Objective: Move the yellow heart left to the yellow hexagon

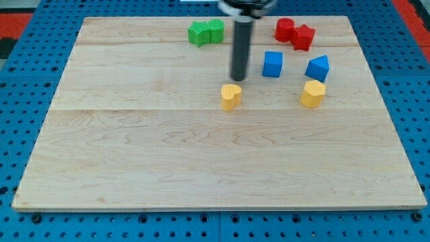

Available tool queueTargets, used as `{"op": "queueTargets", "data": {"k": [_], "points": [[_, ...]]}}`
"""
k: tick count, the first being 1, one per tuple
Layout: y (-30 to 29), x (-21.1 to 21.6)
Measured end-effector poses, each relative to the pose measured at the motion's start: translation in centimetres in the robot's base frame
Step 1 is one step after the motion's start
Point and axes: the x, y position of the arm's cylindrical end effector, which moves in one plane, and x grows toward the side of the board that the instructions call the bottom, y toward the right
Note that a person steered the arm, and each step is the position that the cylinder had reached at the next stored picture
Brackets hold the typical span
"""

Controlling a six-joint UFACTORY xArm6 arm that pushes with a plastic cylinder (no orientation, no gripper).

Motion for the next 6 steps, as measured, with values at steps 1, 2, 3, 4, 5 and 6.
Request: {"op": "queueTargets", "data": {"k": [1, 2, 3, 4, 5, 6], "points": [[-5.8, 0.3], [-5.7, 3.6], [-4.5, 5.6], [-1.2, 5.6], [1.9, 5.6], [4.9, 5.6]]}}
